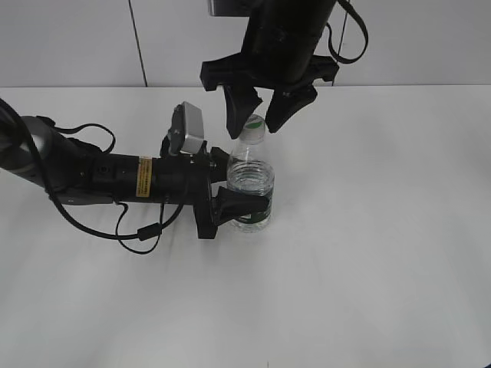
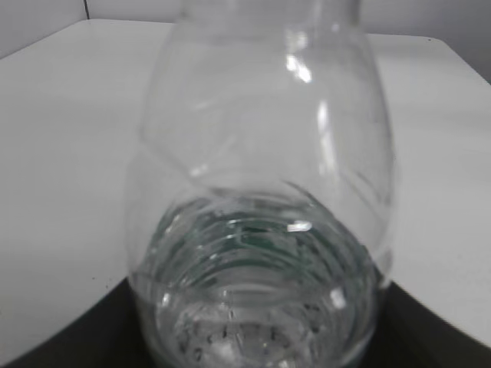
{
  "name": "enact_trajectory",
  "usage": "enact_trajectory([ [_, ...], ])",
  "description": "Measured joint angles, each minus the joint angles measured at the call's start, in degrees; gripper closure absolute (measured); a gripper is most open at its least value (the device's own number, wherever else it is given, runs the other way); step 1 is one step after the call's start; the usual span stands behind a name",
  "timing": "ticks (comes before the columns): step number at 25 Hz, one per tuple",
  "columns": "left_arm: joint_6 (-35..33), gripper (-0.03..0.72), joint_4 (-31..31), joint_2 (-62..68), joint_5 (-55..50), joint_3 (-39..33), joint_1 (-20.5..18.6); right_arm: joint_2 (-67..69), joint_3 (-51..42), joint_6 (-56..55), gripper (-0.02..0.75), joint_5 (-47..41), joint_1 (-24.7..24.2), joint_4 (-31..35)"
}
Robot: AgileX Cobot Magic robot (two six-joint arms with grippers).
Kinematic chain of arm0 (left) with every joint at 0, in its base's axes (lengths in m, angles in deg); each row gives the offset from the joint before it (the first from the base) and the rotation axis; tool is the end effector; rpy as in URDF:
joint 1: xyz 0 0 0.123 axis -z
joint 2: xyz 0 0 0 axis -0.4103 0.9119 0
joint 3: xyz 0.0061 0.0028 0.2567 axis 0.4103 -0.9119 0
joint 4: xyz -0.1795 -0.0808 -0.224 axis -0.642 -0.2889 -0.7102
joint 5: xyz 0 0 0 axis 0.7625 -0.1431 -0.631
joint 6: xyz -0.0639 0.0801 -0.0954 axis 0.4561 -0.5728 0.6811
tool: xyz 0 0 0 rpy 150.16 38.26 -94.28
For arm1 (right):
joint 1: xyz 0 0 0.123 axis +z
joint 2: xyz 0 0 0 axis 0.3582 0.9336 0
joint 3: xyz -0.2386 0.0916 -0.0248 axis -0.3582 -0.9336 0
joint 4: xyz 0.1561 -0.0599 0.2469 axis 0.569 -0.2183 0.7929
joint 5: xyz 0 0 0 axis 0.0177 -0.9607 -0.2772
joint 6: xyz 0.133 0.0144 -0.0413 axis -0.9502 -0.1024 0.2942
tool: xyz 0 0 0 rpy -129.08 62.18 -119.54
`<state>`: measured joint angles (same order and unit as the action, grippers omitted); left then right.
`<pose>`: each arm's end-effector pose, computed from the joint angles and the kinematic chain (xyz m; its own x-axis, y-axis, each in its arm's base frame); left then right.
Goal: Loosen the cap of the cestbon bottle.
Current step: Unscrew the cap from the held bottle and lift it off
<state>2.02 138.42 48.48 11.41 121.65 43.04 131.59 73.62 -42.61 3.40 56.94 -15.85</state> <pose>0.3515 -0.2477 -0.0040 -0.0465 0.2731 -0.9609 0.9921 0.1250 -0.0125 0.3769 0.3050 0.1867 -0.8549 -0.4647 -0.2308 -0.5099 0.8348 0.2078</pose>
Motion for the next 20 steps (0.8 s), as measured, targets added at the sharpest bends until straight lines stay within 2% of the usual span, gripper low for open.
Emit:
enact_trajectory([
  [5,0.0,0.275,0.02,0.0,0.0,0.0,0.0,0.0,0.0,0.0,0.441,0.0,0.0,-0.35],
  [12,0.05,0.275,0.02,0.0,0.0,0.0,0.0,0.0,0.0,3.47,0.441,0.0,0.0,-0.39],
  [15,0.05,0.275,0.02,0.0,0.0,0.0,0.0,0.0,0.0,12.6,0.441,0.0,0.0,-0.39],
  [20,0.05,0.275,0.13,0.0,0.0,0.0,0.0,0.0,0.0,36.94,0.442,0.0,0.0,-0.56],
])
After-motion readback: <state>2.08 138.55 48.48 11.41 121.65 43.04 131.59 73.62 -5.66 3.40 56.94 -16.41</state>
